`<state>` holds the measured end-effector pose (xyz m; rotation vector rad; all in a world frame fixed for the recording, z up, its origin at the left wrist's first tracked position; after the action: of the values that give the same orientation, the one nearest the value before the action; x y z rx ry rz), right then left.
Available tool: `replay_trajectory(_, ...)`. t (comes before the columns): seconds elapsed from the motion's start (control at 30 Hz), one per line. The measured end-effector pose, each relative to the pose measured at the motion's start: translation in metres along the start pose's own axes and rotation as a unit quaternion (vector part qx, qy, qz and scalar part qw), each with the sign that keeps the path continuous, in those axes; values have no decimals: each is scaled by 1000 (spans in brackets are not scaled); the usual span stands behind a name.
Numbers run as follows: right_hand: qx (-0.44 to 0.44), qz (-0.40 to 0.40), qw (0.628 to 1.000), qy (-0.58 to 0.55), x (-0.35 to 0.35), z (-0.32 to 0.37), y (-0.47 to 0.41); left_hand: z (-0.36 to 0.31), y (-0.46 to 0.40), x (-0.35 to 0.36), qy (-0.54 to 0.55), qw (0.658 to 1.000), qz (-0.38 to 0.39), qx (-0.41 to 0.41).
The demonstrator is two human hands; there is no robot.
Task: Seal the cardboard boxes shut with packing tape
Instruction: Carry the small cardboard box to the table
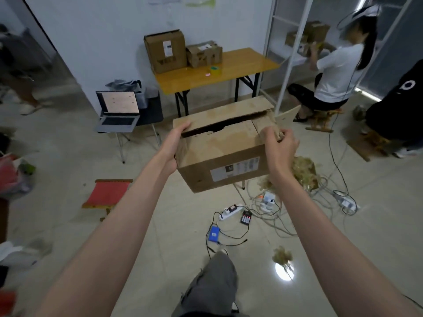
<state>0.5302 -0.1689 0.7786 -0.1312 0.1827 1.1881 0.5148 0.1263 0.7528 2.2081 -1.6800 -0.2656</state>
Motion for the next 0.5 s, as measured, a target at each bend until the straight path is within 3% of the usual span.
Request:
replay_trajectory(0.27, 17, -13, 1000, -8, 63, 14, -75, -50, -87, -2, 2, 1000, 7, 14)
replay_trajectory(0.5, 3, -5, 1000, -2, 185, 31, -155, -89, -221, -49, 17, 1000, 8, 15)
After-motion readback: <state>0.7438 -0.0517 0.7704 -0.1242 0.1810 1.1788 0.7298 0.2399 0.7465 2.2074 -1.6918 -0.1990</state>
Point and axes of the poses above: each hand's wrist, its own y-axis away from the middle knuckle, its own x-axis out of the palm, z = x × y, the point moved 9 cm from there along -y, towards the middle knuckle, and after that the axes turned 2 degrees about -y, right-handed, at the moved point
